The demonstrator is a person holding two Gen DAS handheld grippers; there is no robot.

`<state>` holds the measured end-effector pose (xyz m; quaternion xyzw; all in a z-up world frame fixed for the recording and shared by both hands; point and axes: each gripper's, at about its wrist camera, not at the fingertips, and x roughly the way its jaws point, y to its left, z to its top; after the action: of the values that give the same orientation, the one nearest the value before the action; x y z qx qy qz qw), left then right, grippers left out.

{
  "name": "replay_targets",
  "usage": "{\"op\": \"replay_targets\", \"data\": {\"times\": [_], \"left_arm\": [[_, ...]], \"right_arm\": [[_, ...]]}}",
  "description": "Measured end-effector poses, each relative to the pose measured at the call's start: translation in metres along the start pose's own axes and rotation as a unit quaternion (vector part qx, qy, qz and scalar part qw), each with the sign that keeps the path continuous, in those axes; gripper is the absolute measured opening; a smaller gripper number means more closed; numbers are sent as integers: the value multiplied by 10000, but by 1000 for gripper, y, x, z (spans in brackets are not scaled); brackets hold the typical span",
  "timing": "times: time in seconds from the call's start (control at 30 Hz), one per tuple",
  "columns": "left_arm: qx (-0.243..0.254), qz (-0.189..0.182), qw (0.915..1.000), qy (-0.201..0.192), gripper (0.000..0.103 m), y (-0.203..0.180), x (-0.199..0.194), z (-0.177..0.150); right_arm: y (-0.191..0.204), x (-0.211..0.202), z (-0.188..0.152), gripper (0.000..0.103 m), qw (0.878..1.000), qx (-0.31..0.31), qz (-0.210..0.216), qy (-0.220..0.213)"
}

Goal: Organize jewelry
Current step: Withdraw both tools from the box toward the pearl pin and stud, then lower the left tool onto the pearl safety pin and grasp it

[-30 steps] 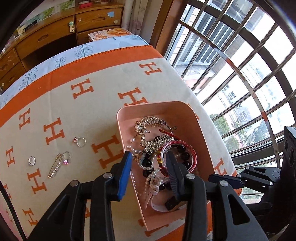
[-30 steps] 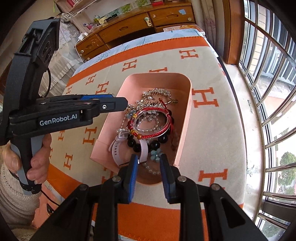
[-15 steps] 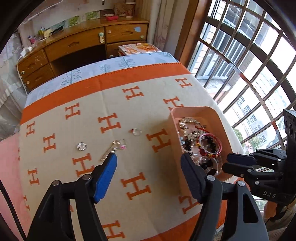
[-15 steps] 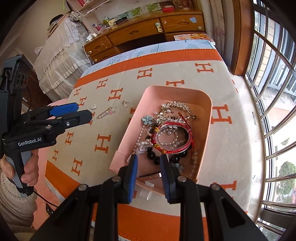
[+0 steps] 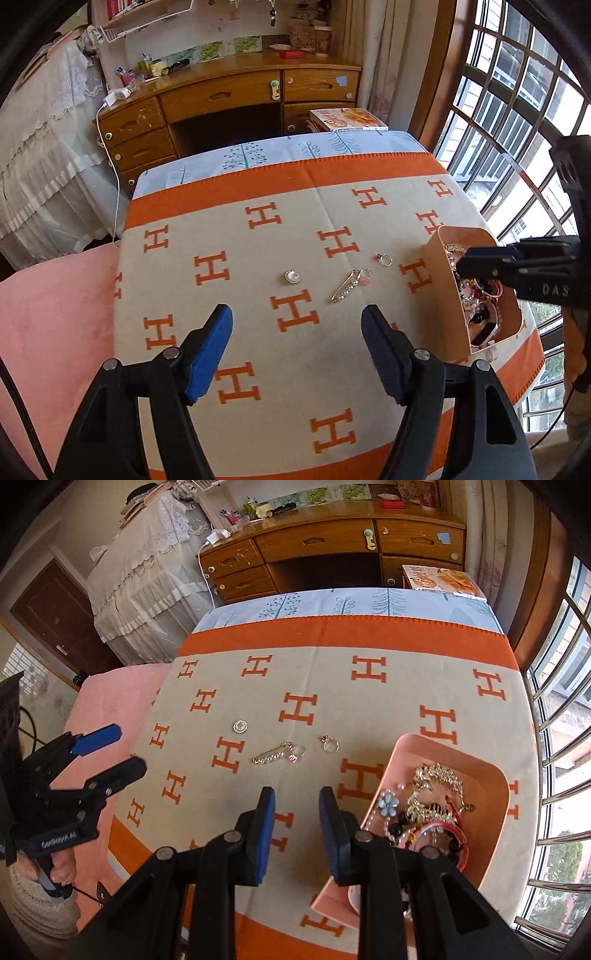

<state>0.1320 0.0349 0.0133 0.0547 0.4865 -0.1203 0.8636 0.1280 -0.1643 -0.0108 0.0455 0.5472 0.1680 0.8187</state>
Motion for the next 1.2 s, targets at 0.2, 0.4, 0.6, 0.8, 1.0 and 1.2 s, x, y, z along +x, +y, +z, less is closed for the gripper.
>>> {"op": "replay_targets", "data": {"times": [0.2,0.4,0.6,0.8,1.0,1.2], "left_arm": [[255,-115,9996,83,70,0,25,-12],[709,-221,9970,217,69,-19,61,-13],[1074,-284,9930,409,58,-34,95,-7],[1474,-308,9869,574,50,-52,123,1],[1695,-309,9818,798,40,-66,143,10],[1598,-430,9816,951,39,-66,155,17]], "right_arm": [[-8,54,34,25,9973,101,-544,480],[-15,100,45,25,9924,89,-720,993],[-12,111,43,25,9914,-84,-679,1120],[-9,109,43,25,9925,-169,-506,1103],[-14,108,43,25,9935,-111,-337,1080],[-22,104,43,25,9946,10,-133,1033]]}}
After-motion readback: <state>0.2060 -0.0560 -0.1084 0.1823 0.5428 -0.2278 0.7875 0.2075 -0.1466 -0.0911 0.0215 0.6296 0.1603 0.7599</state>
